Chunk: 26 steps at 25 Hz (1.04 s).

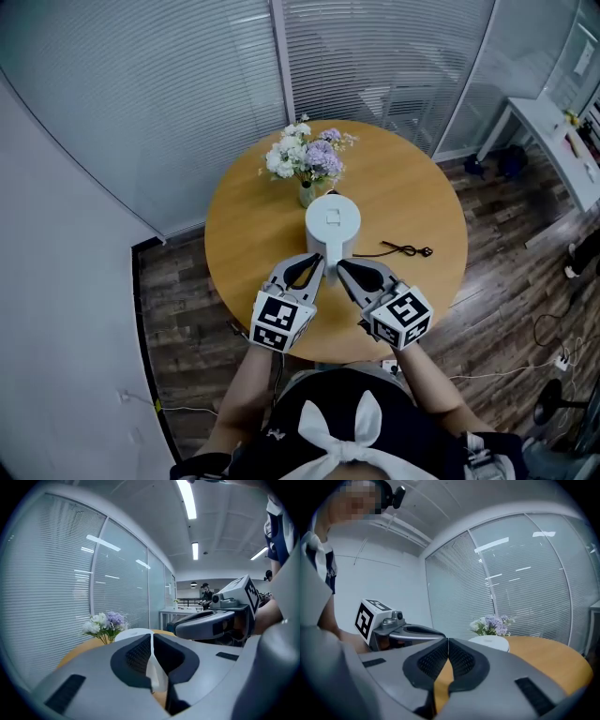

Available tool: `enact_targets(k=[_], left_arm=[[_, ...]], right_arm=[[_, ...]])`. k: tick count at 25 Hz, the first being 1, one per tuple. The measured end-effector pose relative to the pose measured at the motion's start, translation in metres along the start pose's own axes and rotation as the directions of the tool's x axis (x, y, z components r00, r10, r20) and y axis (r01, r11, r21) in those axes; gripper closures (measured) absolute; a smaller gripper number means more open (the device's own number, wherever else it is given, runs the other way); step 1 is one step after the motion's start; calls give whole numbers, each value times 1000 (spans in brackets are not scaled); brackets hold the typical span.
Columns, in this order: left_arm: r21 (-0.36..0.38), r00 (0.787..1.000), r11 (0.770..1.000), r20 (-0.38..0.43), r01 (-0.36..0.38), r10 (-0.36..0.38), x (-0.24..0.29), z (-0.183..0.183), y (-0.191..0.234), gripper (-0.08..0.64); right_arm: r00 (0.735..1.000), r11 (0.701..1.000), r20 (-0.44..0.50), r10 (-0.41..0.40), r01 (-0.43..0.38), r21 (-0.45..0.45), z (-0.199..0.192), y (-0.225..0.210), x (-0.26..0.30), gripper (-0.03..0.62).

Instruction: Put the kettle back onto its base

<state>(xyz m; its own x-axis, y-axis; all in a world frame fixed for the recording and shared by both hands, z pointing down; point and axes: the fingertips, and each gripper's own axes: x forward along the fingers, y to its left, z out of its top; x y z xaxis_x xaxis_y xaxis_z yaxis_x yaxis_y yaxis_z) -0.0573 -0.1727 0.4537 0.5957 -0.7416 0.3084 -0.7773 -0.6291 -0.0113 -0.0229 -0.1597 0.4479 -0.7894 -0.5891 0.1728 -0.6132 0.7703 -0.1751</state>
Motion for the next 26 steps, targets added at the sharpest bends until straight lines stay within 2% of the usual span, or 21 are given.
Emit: enact_targets(k=[6, 16, 26], left_arm=[[-73, 995, 994, 39, -87, 90, -15, 17, 10, 531], [-121, 991, 986, 44, -117, 123, -19, 21, 0, 533], [-142, 992, 983, 39, -117, 123, -21, 17, -7, 534]], right_arm=[[1000, 1000, 13, -22, 22, -16, 10, 7, -4, 569], [999, 999, 4, -34, 34, -9, 12, 12, -3, 569], [999, 999, 1, -34, 34, 0, 9, 11, -4, 569]])
